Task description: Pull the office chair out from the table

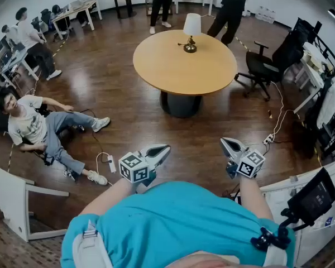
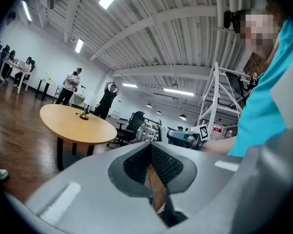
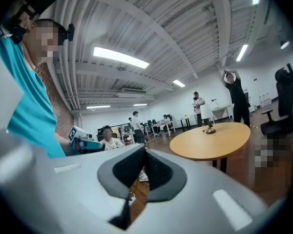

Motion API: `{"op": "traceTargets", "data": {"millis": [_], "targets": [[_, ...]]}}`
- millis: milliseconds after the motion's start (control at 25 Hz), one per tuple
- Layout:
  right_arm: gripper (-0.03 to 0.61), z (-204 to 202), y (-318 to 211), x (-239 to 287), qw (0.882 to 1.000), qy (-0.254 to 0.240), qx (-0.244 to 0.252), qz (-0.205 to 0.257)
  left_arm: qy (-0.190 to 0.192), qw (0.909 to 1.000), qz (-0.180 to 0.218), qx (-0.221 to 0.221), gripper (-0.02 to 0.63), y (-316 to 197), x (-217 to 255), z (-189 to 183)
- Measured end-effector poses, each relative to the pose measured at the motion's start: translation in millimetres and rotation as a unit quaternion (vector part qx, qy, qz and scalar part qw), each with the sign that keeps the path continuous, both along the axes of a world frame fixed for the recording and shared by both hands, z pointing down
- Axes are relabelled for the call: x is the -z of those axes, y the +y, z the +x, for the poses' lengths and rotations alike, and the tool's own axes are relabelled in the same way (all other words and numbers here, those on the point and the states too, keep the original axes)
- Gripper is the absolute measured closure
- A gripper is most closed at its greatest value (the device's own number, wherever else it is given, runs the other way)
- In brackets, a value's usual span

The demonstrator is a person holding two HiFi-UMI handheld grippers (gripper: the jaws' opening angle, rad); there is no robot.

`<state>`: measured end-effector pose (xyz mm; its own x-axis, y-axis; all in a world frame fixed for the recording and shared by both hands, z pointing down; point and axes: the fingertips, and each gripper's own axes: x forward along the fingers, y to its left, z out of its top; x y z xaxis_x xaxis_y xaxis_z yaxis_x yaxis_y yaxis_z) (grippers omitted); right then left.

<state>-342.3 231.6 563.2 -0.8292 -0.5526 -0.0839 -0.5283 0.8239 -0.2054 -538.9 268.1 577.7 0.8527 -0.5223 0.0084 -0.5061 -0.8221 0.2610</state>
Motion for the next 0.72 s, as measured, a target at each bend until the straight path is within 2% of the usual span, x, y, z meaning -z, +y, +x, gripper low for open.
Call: {"op": "traceTargets", "data": {"millis": [200,280,440,560,720], "targets": [[0.581,-98,-2,0,1.0,0.008,0.019,-0.022,0.012,0.9995,-0.013,0.024,0.584,-2,4,-101],[0.581,-112,-2,11,0.999,0.01,0.022,-0.023,0.017,0.9992,-0.014,0.033,0.584,-1,10,-117],[0.58,-91,5,32,0.999,0.009,0.038,-0.006,0.016,0.9985,0.001,0.053,0.584,15,28,-97],[0.581,-74,19,25,0.999,0.013,0.048,0.002,0.019,0.9976,0.001,0.067,0.584,30,25,-81],[0.581,-26,32,7,0.998,0.021,0.057,0.0,0.03,0.9967,-0.009,0.075,0.584,38,13,-30]]}}
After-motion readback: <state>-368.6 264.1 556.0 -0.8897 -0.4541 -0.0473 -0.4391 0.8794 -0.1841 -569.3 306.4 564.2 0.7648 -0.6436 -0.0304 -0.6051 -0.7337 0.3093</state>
